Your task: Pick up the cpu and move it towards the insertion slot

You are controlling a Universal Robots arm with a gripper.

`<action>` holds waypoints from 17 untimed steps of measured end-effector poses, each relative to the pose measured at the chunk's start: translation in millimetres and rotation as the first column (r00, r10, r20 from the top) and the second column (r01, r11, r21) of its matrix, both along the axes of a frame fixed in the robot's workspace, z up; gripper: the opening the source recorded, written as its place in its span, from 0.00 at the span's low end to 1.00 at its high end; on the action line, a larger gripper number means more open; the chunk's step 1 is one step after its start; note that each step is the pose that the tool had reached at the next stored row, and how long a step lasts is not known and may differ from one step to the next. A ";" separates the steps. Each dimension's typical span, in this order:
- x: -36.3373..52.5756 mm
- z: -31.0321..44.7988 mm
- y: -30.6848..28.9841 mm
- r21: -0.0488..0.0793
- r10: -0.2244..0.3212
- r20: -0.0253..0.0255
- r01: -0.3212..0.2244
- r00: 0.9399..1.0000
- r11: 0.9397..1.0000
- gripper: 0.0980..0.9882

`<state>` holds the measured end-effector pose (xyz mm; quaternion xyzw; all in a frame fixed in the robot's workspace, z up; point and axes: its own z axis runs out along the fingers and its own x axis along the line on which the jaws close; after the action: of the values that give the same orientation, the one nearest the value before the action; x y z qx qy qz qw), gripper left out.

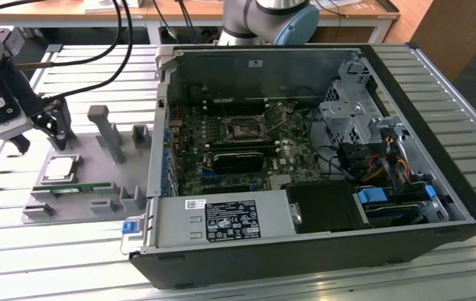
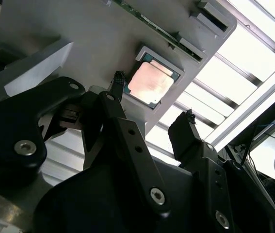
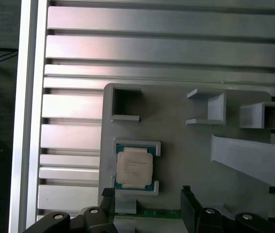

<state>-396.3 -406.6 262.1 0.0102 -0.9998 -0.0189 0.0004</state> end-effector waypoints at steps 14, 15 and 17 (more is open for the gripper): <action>-0.1 -11.5 -0.6 -0.001 0.000 0.000 0.000 1.000 1.000 0.83; -0.3 -13.4 -0.6 -0.001 0.000 0.000 0.000 1.000 1.000 0.83; -0.7 -16.9 -0.6 -0.001 0.001 0.000 -0.001 1.000 1.000 0.83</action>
<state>-396.9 -407.2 245.2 0.0106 -0.9998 -0.0182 0.0003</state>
